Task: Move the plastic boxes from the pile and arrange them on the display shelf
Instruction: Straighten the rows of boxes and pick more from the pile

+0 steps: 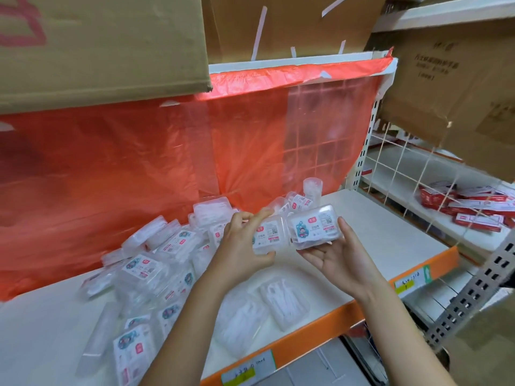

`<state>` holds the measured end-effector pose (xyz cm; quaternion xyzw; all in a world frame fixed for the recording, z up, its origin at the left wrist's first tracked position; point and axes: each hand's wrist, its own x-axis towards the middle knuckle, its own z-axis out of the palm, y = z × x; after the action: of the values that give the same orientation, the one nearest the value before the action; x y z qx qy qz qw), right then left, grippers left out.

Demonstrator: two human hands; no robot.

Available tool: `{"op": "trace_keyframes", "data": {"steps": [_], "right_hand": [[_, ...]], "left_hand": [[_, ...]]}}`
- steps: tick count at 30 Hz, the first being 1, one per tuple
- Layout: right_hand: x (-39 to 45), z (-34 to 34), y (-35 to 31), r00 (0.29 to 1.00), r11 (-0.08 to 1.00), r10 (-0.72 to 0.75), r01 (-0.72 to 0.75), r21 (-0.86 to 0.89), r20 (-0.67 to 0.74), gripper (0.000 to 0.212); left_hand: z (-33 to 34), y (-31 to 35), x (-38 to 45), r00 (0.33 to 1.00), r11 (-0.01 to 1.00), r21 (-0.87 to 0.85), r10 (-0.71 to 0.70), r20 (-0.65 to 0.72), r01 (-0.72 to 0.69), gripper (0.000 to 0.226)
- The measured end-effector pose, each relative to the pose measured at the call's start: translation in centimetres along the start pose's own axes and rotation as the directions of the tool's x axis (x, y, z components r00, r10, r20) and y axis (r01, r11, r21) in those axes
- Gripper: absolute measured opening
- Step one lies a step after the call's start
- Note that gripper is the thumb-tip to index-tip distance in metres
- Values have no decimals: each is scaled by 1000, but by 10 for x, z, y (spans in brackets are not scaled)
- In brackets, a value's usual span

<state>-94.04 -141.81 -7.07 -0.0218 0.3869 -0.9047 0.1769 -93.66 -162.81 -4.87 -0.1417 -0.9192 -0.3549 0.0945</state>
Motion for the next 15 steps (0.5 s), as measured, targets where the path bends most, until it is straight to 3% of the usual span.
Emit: {"op": "trace_keyframes", "data": {"steps": [6, 11, 15], "right_hand": [[-9, 9, 14, 1000, 1000, 16, -16, 4, -18, 75], [-19, 17, 19, 1000, 997, 8, -7, -71, 16, 91], [-22, 24, 25, 999, 993, -5, 9, -121, 32, 79]], "left_hand": [[2, -6, -34, 993, 996, -22, -85, -79, 83, 72], [-9, -7, -51, 981, 992, -54, -120, -153, 113, 71], [-19, -7, -68, 971, 983, -97, -171, -166, 157, 68]]}}
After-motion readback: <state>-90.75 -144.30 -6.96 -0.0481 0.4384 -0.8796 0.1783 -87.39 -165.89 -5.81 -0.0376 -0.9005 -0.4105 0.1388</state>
